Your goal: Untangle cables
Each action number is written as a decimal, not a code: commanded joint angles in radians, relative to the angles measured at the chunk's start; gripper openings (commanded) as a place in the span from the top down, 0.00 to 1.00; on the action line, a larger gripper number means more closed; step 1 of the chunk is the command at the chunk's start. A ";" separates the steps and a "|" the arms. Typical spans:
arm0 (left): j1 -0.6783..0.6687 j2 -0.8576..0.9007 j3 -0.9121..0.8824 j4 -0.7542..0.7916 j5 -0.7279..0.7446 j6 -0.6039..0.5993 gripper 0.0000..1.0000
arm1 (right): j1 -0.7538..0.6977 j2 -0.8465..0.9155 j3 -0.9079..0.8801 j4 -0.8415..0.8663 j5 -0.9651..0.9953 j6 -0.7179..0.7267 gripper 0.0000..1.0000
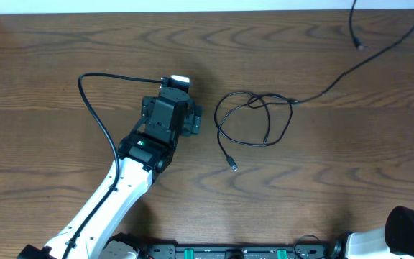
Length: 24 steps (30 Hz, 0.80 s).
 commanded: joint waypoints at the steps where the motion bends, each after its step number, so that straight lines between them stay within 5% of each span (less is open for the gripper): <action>1: 0.003 -0.009 0.011 0.000 -0.010 -0.002 0.09 | -0.003 0.016 0.017 -0.077 -0.037 -0.036 0.99; 13: 0.003 -0.009 0.011 0.000 0.016 -0.003 0.09 | -0.003 0.031 0.017 -0.271 -0.067 -0.159 0.99; 19: 0.003 -0.003 0.011 0.071 0.479 -0.002 0.09 | -0.003 0.031 0.017 -0.335 -0.066 -0.209 0.99; 24: 0.001 0.050 0.011 0.163 0.625 -0.001 0.09 | -0.003 0.031 0.016 -0.351 -0.068 -0.211 0.99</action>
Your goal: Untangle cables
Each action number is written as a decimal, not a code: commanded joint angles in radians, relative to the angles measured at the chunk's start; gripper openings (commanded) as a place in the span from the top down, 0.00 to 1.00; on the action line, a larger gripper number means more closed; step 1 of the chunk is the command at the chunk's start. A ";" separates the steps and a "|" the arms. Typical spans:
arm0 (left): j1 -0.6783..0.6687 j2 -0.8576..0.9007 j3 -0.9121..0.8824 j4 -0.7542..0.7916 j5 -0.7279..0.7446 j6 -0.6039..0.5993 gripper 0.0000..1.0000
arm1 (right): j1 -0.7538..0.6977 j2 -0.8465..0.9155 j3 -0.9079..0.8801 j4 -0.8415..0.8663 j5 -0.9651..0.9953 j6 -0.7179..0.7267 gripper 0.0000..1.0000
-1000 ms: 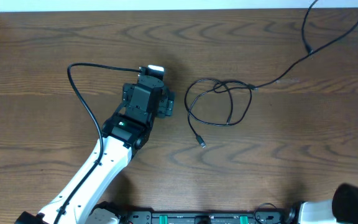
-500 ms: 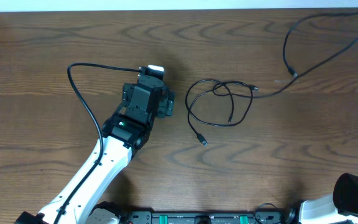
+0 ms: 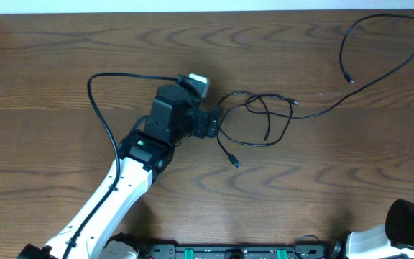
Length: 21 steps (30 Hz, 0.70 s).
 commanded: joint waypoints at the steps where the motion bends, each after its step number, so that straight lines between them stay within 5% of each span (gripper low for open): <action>1: -0.003 0.054 0.011 0.044 0.191 0.006 0.09 | -0.002 -0.006 0.013 -0.005 -0.006 -0.029 0.99; 7: -0.042 0.111 0.011 0.082 0.389 0.268 0.01 | -0.002 -0.006 0.013 -0.014 -0.030 -0.036 0.99; 13: -0.122 0.180 0.011 0.119 0.344 0.687 0.00 | -0.002 -0.006 0.013 -0.017 -0.065 -0.037 0.99; 21: -0.166 0.305 0.011 0.393 0.300 0.700 0.00 | -0.002 -0.006 0.013 -0.021 -0.109 -0.055 0.99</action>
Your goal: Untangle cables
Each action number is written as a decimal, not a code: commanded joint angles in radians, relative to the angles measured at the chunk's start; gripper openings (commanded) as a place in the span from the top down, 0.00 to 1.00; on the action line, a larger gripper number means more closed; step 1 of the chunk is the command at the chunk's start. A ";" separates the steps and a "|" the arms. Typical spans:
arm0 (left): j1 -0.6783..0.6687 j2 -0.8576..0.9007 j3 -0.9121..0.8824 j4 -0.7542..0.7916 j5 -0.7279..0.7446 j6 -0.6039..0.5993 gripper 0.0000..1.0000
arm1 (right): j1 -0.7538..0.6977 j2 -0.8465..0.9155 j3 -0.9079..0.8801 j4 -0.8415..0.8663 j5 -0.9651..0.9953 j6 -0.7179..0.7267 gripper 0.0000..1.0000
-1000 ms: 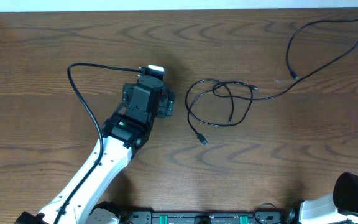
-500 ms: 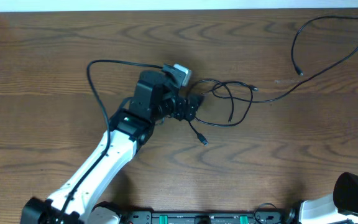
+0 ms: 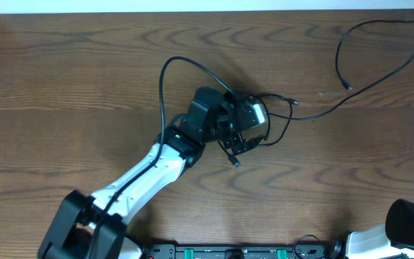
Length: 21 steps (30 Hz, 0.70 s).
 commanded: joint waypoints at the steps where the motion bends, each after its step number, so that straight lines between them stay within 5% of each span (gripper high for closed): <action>1: -0.009 0.067 0.010 0.071 -0.008 0.065 0.00 | -0.002 -0.006 0.013 0.003 -0.042 -0.021 0.99; 16: -0.070 0.234 0.010 0.243 -0.007 0.065 0.06 | -0.002 -0.006 0.013 -0.017 -0.121 -0.028 0.99; 19: -0.082 0.262 0.010 0.298 -0.008 0.065 0.16 | -0.002 -0.006 0.013 -0.024 -0.137 -0.028 0.99; 21: -0.087 0.280 0.010 0.327 -0.008 0.065 0.36 | -0.002 -0.006 0.013 -0.033 -0.137 -0.028 0.99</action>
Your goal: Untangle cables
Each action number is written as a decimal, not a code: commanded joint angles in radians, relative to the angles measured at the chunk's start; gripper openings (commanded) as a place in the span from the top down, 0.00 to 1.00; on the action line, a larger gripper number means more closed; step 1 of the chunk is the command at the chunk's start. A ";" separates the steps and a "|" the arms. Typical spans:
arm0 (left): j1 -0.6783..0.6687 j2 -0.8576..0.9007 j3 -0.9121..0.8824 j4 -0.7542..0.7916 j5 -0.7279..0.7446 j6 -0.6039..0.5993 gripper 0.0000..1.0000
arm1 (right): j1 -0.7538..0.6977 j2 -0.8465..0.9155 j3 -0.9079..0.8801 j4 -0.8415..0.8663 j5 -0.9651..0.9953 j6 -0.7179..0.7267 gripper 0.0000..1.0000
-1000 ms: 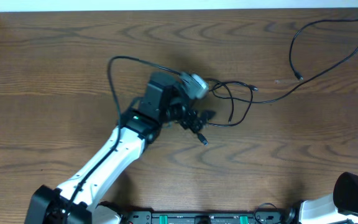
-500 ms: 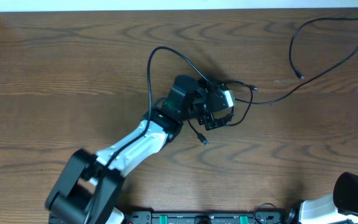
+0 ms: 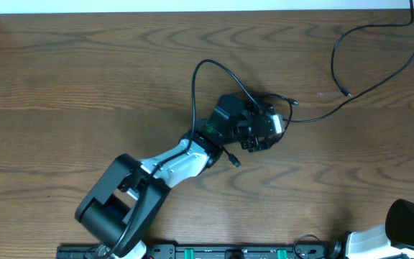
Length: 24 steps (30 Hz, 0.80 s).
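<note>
In the overhead view a thin black cable [image 3: 322,114] runs from the top right down to a tangled loop near the table's middle. My left gripper [image 3: 262,142] hangs right over that loop and hides most of it; its fingers look spread, with nothing visibly between them. One plug end of the loop [image 3: 234,162] pokes out below the wrist, and another short end [image 3: 292,102] shows at the gripper's upper right. A second black cable [image 3: 334,57] curves in from the top right and ends in a plug [image 3: 346,93]. My right gripper is out of view.
A white cable loops at the right edge. The left arm's own black lead [image 3: 205,68] arches above its wrist. The right arm's base [image 3: 408,226] sits at the bottom right corner. The white wall edge runs along the top.
My left gripper has moved further right, from the loop's left part to over its right part. The free cable end at the upper right has shifted slightly.
My left gripper first stood left of the tangled loop, apart from it. Then it was at the loop's left edge, then over the loop, and now covers its right side. The long cable to the top right has shifted as well.
</note>
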 commanded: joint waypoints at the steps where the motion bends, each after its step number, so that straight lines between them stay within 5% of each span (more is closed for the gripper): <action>1: -0.005 0.047 0.010 0.035 -0.003 0.016 0.48 | -0.002 -0.006 0.013 -0.009 -0.024 -0.011 0.99; 2: -0.005 0.054 0.010 0.044 -0.003 0.016 0.63 | -0.002 -0.006 0.013 -0.012 -0.024 -0.011 0.99; 3: -0.005 0.064 0.010 0.053 -0.004 0.016 0.92 | -0.002 -0.006 0.013 -0.015 -0.024 -0.011 0.99; 13: -0.004 0.003 0.010 0.297 -0.254 -0.162 0.92 | -0.002 -0.006 0.013 -0.072 -0.028 -0.020 0.99; 24: 0.005 -0.289 0.010 0.402 -0.306 -0.195 0.93 | -0.002 -0.006 0.010 -0.399 0.043 -0.241 0.99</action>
